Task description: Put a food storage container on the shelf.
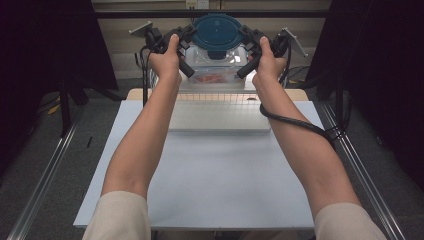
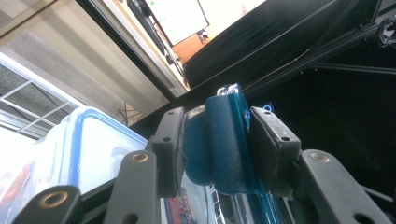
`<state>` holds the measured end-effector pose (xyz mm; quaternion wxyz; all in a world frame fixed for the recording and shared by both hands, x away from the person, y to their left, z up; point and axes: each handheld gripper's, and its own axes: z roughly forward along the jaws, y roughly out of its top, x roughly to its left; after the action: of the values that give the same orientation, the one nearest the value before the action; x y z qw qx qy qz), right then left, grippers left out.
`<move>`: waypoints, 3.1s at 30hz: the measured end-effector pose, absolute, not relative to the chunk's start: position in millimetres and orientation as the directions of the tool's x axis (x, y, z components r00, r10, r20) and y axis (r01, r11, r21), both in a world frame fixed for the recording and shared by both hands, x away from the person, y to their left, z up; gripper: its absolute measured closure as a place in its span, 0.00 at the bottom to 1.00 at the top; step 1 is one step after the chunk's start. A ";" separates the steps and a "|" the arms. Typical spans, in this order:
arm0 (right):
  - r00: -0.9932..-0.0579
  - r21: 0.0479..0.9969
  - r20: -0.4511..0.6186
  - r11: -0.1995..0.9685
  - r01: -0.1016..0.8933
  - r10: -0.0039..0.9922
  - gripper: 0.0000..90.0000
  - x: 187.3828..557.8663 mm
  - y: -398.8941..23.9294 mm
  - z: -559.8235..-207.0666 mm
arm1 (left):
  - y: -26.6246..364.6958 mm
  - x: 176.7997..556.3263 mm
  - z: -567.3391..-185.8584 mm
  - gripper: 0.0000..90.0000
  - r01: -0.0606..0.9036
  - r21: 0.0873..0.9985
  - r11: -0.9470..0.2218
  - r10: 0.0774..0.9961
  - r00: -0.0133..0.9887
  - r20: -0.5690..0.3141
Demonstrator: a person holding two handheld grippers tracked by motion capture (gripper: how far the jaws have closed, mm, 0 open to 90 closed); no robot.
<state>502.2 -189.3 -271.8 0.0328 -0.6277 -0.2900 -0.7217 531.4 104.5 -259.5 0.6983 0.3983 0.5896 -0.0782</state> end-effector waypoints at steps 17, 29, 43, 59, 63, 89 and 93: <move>-0.187 0.395 0.919 -0.824 0.406 0.348 0.57 512.1 -185.3 -275.2 | 104.2 537.4 -266.3 0.59 0.567 0.488 0.663 0.387 0.299 -0.872; -0.255 0.461 0.886 -0.794 0.397 0.387 0.40 498.9 -190.0 -274.9 | 102.1 521.5 -266.1 0.30 0.567 0.533 0.628 0.425 0.325 -0.845; -0.323 0.481 0.872 -0.767 0.425 0.368 0.37 455.3 -190.8 -284.9 | 102.2 476.6 -270.5 0.20 0.550 0.602 0.579 0.457 0.393 -0.798; -0.360 0.509 0.854 -0.741 0.437 0.375 0.36 414.3 -184.4 -298.0 | 96.8 433.0 -286.0 0.16 0.556 0.599 0.576 0.432 0.415 -0.801; -0.369 0.507 0.855 -0.739 0.443 0.366 0.36 406.7 -186.3 -301.1 | 99.3 426.7 -289.3 0.15 0.561 0.606 0.564 0.436 0.421 -0.795; -0.382 0.515 0.852 -0.704 0.488 0.358 0.32 379.3 -196.1 -336.6 | 103.9 391.6 -331.5 0.09 0.593 0.607 0.529 0.412 0.446 -0.794; -0.395 0.515 0.850 -0.701 0.493 0.348 0.31 375.1 -196.7 -342.1 | 104.7 388.5 -338.7 0.08 0.599 0.608 0.520 0.411 0.449 -0.793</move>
<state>375.1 -196.7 -342.1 0.0488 -0.5480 -0.3835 -0.7417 388.5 104.7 -338.7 0.6993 0.4852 0.5206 -0.0673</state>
